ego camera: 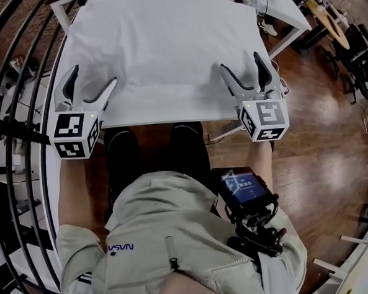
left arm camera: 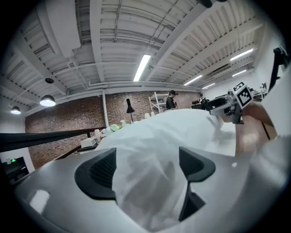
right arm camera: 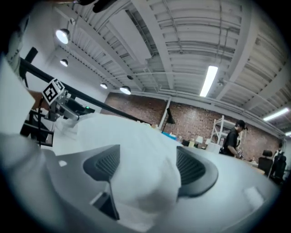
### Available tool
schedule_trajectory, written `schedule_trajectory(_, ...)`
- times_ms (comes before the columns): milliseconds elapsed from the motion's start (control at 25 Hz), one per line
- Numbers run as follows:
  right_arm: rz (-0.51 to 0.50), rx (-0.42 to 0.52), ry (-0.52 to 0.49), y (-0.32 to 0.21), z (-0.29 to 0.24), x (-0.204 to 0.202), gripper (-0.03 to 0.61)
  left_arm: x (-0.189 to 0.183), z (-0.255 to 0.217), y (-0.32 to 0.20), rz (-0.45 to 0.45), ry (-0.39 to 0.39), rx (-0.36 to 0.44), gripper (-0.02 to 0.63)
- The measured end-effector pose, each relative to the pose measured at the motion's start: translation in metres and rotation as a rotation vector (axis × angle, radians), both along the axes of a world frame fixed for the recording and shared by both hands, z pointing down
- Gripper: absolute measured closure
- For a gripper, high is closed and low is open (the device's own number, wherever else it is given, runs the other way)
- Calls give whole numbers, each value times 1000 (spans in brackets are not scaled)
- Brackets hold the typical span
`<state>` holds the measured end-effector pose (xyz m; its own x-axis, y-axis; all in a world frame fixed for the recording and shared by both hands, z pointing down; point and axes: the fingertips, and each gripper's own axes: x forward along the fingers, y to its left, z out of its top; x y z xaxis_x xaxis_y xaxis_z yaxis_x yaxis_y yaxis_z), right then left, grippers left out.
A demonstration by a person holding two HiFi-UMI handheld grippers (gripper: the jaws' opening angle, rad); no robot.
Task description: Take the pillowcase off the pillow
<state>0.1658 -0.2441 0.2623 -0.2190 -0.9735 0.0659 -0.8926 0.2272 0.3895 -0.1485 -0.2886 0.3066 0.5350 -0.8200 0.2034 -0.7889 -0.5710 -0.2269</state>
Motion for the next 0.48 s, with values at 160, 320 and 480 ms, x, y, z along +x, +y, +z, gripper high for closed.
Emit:
schedule_trajectory(160, -27, -108, 174, 7, 43, -8, 127, 16, 35, 11, 100, -99, -59, 110)
schedule_trajectory(320, -3, -145, 330, -1, 74, -7, 118, 16, 62, 2, 67, -265, -73, 109)
schedule_trajectory(480, 41, -92, 365, -11, 68, 5, 225, 27, 56, -12, 17, -263, -48, 286)
